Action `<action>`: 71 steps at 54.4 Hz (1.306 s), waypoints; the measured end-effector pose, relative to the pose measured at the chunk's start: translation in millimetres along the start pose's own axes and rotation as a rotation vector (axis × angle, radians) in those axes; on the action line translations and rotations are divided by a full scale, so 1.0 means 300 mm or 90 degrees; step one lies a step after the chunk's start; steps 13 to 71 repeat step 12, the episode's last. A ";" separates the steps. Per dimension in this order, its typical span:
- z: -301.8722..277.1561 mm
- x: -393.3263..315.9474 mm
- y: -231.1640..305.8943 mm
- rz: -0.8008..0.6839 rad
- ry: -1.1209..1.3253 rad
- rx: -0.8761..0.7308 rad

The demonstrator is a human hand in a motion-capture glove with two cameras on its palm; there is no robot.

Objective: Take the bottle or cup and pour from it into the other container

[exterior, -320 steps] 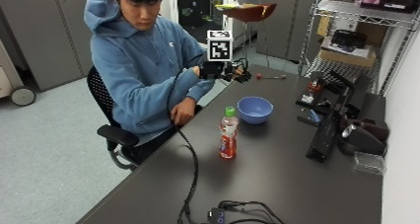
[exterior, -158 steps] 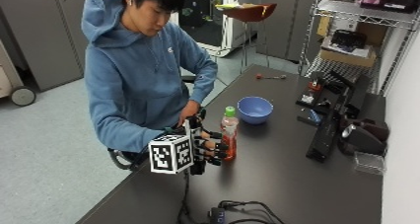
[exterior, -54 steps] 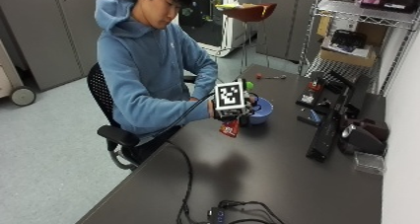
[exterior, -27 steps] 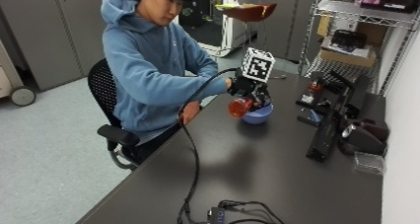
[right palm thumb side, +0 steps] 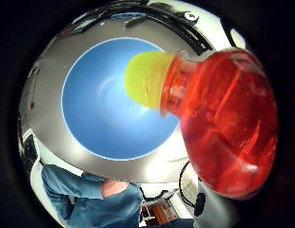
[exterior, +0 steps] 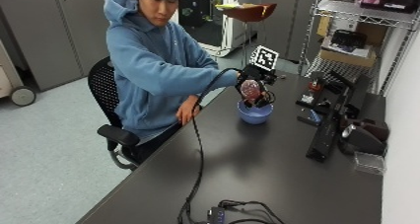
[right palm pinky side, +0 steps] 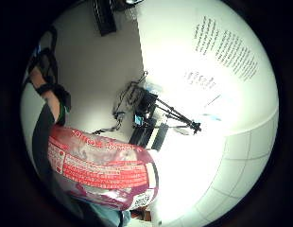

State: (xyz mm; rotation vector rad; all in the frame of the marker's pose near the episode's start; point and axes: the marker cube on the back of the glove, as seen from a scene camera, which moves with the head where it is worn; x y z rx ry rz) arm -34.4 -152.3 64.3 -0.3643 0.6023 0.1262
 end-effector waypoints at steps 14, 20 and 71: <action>0.021 0.019 0.011 -0.053 0.089 -0.001; 0.021 0.019 0.011 -0.053 0.089 -0.001; 0.021 0.019 0.011 -0.053 0.089 -0.001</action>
